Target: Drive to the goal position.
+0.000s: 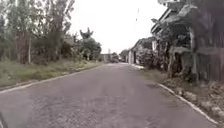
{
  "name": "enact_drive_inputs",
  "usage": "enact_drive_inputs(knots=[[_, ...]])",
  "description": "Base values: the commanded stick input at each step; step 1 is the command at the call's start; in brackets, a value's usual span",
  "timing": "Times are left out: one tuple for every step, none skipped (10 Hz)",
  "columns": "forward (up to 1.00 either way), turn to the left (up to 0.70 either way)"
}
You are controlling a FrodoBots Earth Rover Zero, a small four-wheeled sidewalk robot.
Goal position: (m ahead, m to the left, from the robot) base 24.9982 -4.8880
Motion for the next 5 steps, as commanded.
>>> enact_drive_inputs(knots=[[0.7, 0.04], [0.7, 0.04], [0.7, 0.04], [0.7, 0.04], [0.7, 0.04]])
